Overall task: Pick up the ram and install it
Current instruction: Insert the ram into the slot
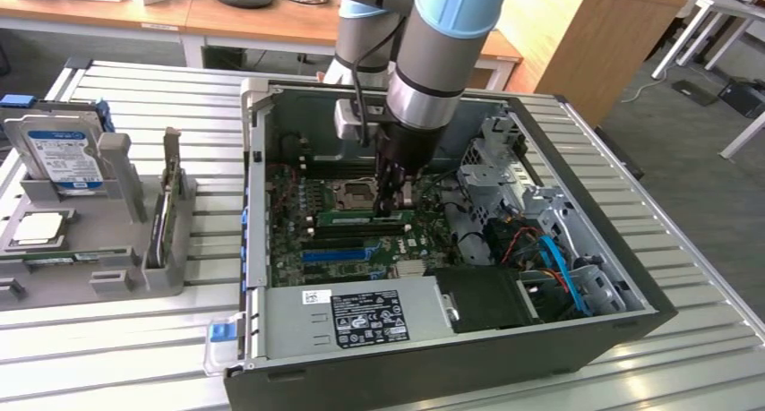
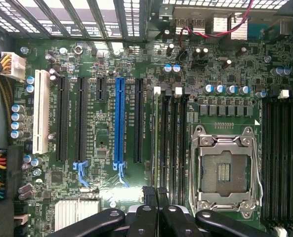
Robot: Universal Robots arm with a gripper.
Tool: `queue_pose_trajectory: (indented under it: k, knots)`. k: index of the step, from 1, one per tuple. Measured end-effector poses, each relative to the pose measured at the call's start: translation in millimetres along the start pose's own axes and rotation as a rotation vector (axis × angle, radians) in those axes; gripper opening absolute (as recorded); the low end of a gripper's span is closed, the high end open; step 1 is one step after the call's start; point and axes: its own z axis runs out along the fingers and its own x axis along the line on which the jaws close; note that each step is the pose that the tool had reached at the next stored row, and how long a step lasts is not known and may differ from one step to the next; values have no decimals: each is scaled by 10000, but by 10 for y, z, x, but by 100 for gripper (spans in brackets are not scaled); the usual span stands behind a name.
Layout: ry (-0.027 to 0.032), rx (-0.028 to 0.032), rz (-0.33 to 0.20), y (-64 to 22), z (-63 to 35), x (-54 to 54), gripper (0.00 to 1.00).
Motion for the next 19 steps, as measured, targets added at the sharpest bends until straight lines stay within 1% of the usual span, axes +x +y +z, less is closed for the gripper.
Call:
queue_pose_trajectory:
  k: [4, 8, 19]
  knots:
    - [2, 0, 1, -1, 5, -13, 12]
    - [0, 7, -1, -3, 40, -13, 12]
    - [1, 7, 0, 1, 64, -12, 12]
